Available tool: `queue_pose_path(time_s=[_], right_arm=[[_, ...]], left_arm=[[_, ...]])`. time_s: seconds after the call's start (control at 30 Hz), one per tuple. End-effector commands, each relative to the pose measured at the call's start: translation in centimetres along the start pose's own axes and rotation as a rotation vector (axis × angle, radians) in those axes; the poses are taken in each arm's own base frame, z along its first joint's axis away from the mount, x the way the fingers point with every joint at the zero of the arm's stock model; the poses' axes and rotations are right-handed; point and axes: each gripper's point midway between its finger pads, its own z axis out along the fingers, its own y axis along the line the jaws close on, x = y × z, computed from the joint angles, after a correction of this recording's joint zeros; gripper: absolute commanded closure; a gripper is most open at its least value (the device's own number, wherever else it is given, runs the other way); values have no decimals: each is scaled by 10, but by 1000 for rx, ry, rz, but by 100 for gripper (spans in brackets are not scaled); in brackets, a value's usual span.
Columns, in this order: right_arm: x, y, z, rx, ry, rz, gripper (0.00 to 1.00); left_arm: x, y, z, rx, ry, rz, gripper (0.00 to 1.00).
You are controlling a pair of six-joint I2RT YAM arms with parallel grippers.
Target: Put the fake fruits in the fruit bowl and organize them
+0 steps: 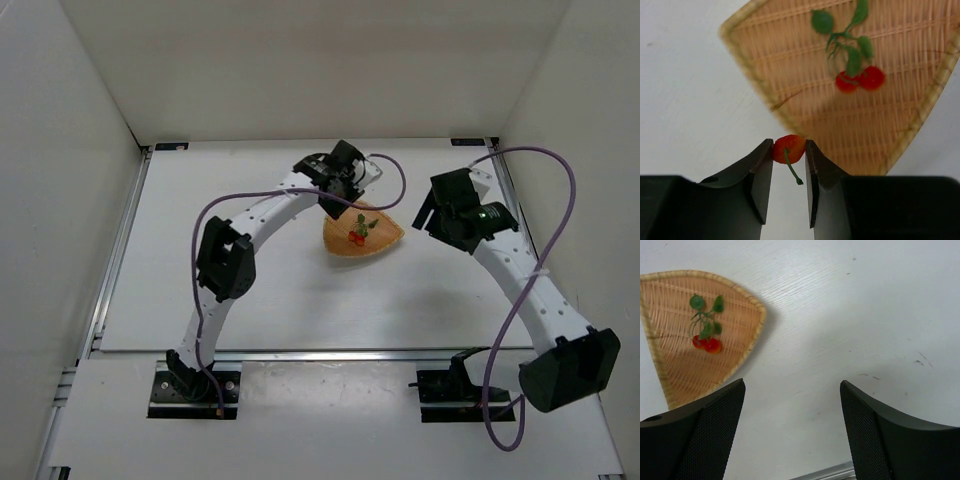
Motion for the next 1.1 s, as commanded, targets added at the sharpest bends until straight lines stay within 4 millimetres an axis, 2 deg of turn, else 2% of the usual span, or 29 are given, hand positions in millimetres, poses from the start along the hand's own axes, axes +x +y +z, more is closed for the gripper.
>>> queue_pose_path(time_s=[0.0, 0.07, 0.1, 0.13, 0.2, 0.23, 0.27, 0.33, 0.37, 0.43, 0.47, 0.53, 0.57, 0.63, 0.67, 0.7, 0.73, 0.77, 0.83, 0.87, 0.9, 0.93, 0.97, 1.0, 1.07], right_arm=[[-5, -33, -20, 81, -63, 55, 19], [-5, -41, -25, 94, -70, 61, 19], [-5, -44, -31, 86, -80, 67, 19], [-3, -47, -34, 90, -74, 64, 18], [-4, -49, -39, 82, -84, 69, 13], [-2, -51, -40, 88, -77, 55, 6], [-3, -52, -42, 82, -84, 47, 2], [2, -50, -43, 68, -59, 24, 0], [6, -51, -44, 65, -39, -2, 0], [9, -50, -46, 47, -12, -12, 0], [11, -48, -49, 23, -3, -33, 0], [23, -40, -54, -56, 42, -51, 0], [27, -40, -54, -73, 49, -42, 0], [36, -40, -53, -97, 64, -41, 0], [39, -42, -53, -94, 67, -43, 0], [44, -44, -50, -93, 69, -34, 0], [49, -45, -48, -93, 85, -38, 0], [45, -44, -48, -101, 64, -8, 0], [45, -41, -45, -128, 43, 12, 0], [44, -40, -45, -139, 29, 17, 0], [45, -37, -44, -152, 32, 34, 0], [45, -35, -44, -160, 23, 48, 0], [43, -35, -40, -160, 15, 77, 0], [43, -33, -37, -157, 18, 76, 0], [43, -28, -35, -172, 32, 87, 0]], left_arm=[[-29, -19, 4, 48, -83, 31, 76], [-42, -31, 9, 53, -128, 50, 72], [-44, -31, 12, 52, -128, 59, 59], [-40, -29, 18, 40, -113, 59, 54], [-44, -24, 15, 10, -121, 46, 30], [-52, -17, -1, -15, -150, 42, 9], [-52, -15, -7, -27, -153, 40, 0], [-55, -5, -26, -73, -172, 34, 0], [-55, 10, -47, -149, -184, 23, 0], [-51, 27, -73, -243, -192, 7, 0], [-39, 61, -102, -343, -192, -40, 0], [-18, 95, -130, -429, -184, -107, 0], [12, 131, -155, -517, -160, -183, 0], [57, 160, -177, -592, -84, -254, 0], [84, 170, -205, -631, -58, -290, 0], [133, 190, -210, -686, 42, -366, 0], [159, 195, -220, -707, 74, -417, 0], [214, 200, -238, -754, 141, -511, 0], [268, 195, -251, -786, 209, -595, 0], [318, 178, -258, -801, 276, -664, 0], [340, 167, -259, -808, 308, -693, 0], [360, 155, -260, -813, 336, -718, 0], [371, 141, -269, -832, 307, -741, 0], [399, 118, -257, -794, 373, -765, 0], [413, 94, -261, -804, 352, -801, 0]])
